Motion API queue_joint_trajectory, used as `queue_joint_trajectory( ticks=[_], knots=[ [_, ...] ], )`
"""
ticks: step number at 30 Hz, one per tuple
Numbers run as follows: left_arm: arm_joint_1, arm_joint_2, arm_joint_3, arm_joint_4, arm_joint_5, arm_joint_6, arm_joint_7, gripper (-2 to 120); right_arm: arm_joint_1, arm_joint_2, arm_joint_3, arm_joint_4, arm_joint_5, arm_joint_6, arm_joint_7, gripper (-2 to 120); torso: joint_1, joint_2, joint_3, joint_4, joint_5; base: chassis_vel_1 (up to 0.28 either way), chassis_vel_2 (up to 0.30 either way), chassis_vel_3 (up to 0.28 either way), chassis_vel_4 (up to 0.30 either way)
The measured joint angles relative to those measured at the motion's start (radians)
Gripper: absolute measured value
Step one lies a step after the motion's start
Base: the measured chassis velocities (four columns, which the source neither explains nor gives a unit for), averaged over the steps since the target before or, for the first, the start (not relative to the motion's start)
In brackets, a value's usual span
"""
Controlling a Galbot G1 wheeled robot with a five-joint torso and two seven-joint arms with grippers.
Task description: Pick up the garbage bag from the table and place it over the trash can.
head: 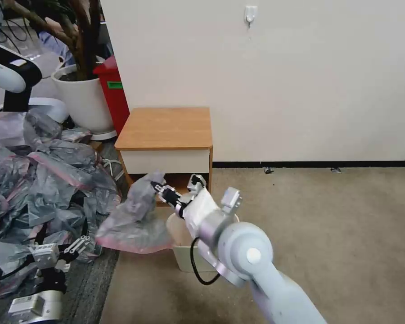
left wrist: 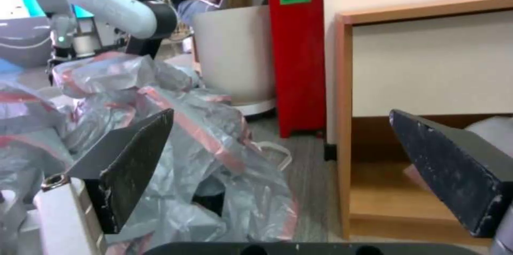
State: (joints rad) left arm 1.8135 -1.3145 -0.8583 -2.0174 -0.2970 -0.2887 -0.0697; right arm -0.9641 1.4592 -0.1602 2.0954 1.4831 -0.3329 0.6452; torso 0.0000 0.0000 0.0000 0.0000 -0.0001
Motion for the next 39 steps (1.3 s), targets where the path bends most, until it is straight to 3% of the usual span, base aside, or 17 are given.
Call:
queue_joint_trajectory(
  ticks=[7, 16, 39],
  knots=[
    [0.002, -0.003, -0.007, 0.003, 0.001, -0.002, 0.000, 100, -0.012, 0.035, -0.042, -0.101, -0.060, 0.012, 0.000, 0, 0.000, 0.000, 0.000, 0.0001, 0.0000, 0.000, 0.000, 0.000, 0.000],
    [-0.006, 0.003, -0.007, 0.010, 0.000, -0.005, 0.000, 100, -0.046, -0.038, -0.039, -0.198, -0.222, 0.074, -0.050, 0, 0.000, 0.000, 0.000, -0.0001, 0.0001, 0.000, 0.000, 0.000, 0.000],
    [-0.015, 0.016, 0.004, 0.006, -0.005, -0.006, -0.001, 100, -0.167, -0.182, 0.003, -0.072, -0.440, 0.101, 0.009, 0, 0.000, 0.000, 0.000, -0.0001, 0.0003, 0.000, 0.000, 0.000, 0.000]
  ],
)
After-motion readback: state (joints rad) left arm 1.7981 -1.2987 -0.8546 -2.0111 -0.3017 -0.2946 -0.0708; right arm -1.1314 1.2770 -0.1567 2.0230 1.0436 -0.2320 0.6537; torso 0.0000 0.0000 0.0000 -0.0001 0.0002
